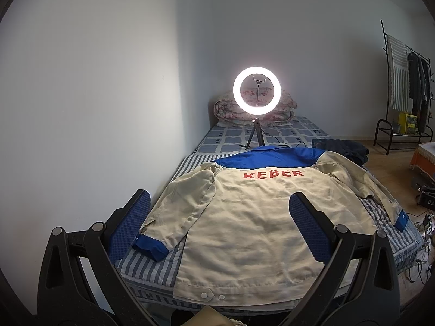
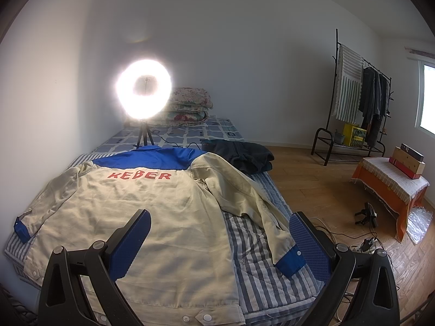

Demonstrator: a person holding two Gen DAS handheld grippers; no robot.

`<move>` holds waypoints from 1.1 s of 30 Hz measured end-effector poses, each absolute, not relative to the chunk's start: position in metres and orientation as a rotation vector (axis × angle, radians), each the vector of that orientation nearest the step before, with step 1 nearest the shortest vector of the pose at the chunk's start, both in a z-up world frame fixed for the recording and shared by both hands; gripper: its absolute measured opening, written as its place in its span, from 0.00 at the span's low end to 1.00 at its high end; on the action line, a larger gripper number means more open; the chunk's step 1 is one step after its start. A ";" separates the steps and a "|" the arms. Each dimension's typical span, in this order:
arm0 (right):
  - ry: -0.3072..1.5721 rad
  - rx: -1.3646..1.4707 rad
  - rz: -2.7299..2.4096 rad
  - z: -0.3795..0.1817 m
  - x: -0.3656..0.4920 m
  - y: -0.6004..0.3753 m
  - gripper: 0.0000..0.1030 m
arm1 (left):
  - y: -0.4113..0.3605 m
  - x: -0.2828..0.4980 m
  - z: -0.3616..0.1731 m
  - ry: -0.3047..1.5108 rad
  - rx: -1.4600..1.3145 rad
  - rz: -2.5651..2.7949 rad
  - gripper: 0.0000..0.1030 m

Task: Fold large clothes

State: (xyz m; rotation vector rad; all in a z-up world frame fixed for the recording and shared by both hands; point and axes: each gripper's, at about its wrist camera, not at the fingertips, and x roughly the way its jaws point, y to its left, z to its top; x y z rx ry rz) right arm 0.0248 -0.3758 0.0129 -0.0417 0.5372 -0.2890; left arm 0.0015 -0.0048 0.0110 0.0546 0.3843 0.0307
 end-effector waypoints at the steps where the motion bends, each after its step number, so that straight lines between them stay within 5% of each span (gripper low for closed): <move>1: 0.537 -0.042 -0.290 0.012 0.024 -0.375 1.00 | -0.005 0.000 0.009 0.384 0.053 0.030 1.00; 33: 0.531 -0.061 -0.289 0.015 0.032 -0.365 1.00 | 0.010 0.017 -0.009 0.414 0.066 0.069 1.00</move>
